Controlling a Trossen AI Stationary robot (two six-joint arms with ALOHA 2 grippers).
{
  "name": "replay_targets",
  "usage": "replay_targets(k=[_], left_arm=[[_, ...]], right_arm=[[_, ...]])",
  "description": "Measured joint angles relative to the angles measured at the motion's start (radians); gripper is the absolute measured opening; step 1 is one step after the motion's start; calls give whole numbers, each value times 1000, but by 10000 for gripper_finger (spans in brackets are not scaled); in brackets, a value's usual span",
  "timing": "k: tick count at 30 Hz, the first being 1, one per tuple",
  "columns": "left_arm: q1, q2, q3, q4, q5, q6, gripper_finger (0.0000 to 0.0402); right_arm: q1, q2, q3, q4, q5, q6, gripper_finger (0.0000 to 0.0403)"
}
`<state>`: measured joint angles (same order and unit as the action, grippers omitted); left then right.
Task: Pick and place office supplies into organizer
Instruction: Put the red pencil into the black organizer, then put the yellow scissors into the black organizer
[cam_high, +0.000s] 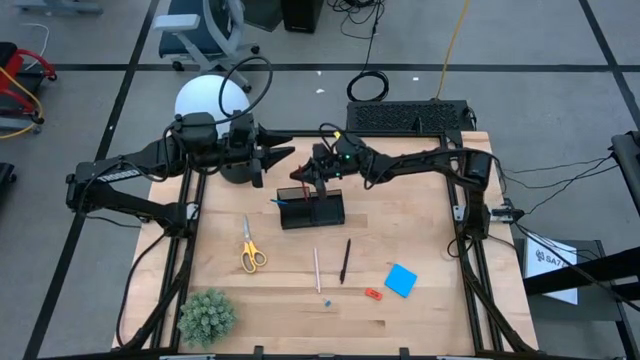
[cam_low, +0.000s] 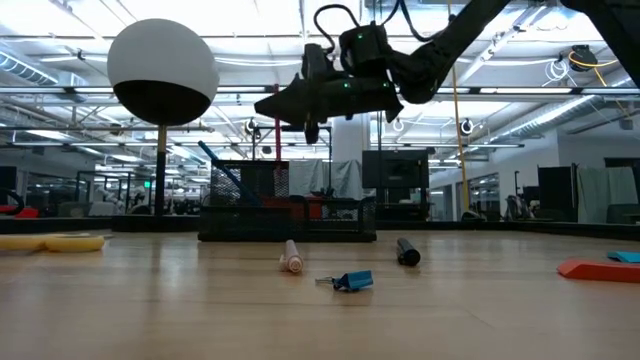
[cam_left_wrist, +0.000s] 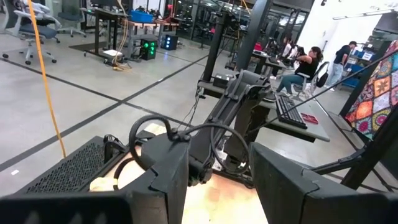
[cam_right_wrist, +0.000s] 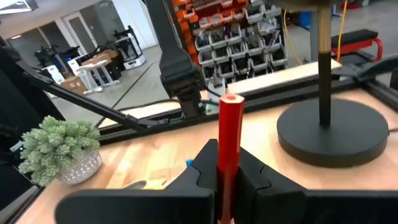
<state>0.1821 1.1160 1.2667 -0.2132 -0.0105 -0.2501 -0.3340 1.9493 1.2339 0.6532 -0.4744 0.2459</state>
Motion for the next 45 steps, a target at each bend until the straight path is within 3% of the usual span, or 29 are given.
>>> replay_targets(k=[23, 45], left_arm=[[0, 0, 0, -2, -18, 5, 166], [0, 0, 0, -5, -18, 8, 166]], right_arm=[[0, 31, -2, -17, 1, 3, 11], [0, 26, -2, -50, 5, 4, 108]])
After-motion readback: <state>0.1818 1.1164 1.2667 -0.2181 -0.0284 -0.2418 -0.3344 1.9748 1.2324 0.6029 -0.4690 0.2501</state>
